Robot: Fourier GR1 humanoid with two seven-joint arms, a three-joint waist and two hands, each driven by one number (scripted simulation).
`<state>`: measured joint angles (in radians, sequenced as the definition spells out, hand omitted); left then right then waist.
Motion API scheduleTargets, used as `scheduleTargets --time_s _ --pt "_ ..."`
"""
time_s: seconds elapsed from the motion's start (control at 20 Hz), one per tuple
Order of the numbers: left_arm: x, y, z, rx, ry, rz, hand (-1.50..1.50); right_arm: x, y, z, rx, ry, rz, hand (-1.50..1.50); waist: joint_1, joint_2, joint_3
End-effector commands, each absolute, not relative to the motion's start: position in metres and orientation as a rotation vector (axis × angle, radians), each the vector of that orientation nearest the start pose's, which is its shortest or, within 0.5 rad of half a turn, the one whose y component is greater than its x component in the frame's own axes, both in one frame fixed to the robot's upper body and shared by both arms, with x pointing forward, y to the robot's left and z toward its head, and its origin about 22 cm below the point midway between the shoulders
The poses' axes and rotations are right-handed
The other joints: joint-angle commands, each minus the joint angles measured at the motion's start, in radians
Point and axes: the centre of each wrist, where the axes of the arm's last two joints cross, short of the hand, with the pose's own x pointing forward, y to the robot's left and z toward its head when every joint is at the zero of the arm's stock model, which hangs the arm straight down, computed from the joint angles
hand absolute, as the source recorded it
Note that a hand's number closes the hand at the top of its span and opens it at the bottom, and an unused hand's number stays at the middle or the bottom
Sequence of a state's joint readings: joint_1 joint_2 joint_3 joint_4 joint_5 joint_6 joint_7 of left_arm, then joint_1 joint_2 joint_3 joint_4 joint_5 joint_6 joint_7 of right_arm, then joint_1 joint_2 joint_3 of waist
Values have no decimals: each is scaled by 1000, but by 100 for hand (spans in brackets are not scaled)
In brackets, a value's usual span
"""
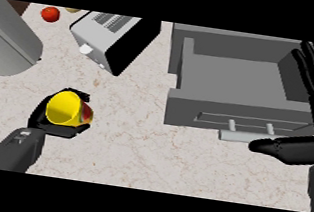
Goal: Pick up the cup, place it into the drawer and close the drawer
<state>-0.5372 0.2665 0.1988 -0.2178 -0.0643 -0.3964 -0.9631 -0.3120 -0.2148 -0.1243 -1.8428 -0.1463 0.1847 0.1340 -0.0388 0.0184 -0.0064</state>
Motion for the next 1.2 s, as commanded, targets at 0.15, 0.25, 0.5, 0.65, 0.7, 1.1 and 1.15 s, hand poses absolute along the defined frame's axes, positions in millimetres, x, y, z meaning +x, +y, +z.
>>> scheduleTargets --time_s 0.15,0.25,0.5,0.65,0.7,1.1,1.15 --pt "300 309 -118 -68 -1963 -130 150 273 -259 152 73 -1997 298 -150 -4 -3 1" --pt "298 298 -123 45 -1967 -11 150 275 -267 167 52 -2017 270 -150 8 -8 3" --pt "283 287 -138 223 -2017 237 150 280 -271 160 57 -2014 259 -150 19 -6 2" --pt "305 270 -123 -9 -2074 264 150 277 -267 159 53 -1981 276 -150 20 -12 3" --pt "309 282 -116 -31 -2107 240 150 272 -270 150 38 -2002 257 -150 20 -13 4" --pt "373 224 -46 -195 -2162 65 150 266 -280 153 6 -1976 269 -150 43 -25 7" --pt "387 224 -27 -184 -2173 53 150 270 -273 149 2 -1982 268 -150 40 -22 7"
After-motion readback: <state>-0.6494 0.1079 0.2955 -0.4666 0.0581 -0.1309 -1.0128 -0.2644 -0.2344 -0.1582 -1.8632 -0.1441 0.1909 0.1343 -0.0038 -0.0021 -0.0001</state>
